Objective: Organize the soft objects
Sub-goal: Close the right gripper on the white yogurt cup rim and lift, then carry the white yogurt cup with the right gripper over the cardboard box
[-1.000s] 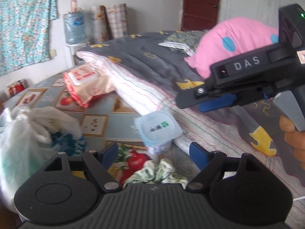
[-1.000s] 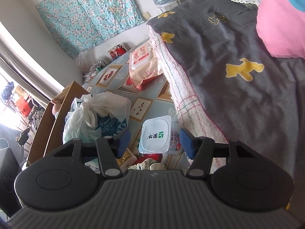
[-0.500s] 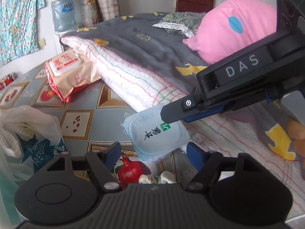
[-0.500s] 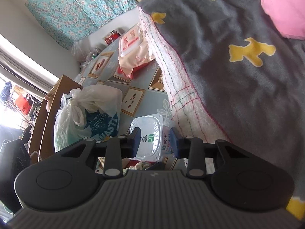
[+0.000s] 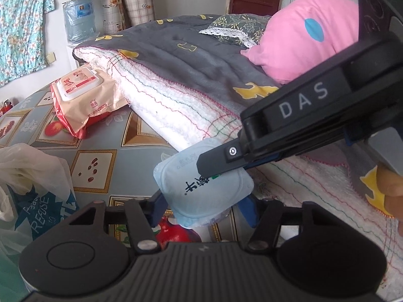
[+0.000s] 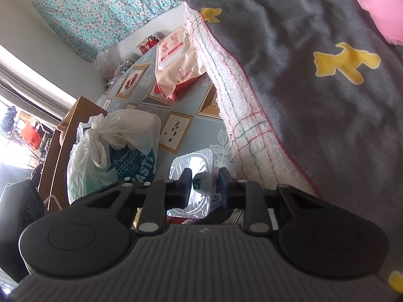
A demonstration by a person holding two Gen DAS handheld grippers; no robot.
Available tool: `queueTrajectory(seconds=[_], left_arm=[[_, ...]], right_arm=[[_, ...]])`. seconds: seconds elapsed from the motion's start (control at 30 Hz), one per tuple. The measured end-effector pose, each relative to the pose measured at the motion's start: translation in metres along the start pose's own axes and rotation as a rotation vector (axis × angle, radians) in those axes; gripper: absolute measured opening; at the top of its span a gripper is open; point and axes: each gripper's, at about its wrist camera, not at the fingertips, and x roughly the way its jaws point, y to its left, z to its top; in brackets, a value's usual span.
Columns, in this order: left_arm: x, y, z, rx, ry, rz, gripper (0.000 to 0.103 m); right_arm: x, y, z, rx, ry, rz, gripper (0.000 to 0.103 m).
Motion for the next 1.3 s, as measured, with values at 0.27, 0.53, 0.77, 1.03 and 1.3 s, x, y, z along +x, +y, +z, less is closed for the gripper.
queueTrajectory(seconds=[0.27,0.53,0.77,1.03,1.3], left_arm=[[-0.005,-0.001,0.004,-0.01,-0.02,0.002,0.056],[-0.011,-0.002,0.006,-0.012,-0.037,0.013,0.055],[-0.021,-0.002,0.01,-0.016,-0.065,0.018,0.053],[-0.036,-0.004,0.013,-0.024,-0.096,0.031,0.053],[-0.07,-0.006,0.018,-0.025,-0.159,0.064,0.053]], right_arm=[[-0.003,0.002,0.001,-0.004,-0.01,-0.001,0.022],[-0.008,0.005,0.002,-0.009,-0.023,0.009,0.022],[-0.016,0.011,0.004,-0.021,-0.043,0.017,0.022],[-0.029,0.023,0.003,-0.044,-0.069,0.028,0.022],[-0.058,0.051,0.004,-0.105,-0.113,0.058,0.023]])
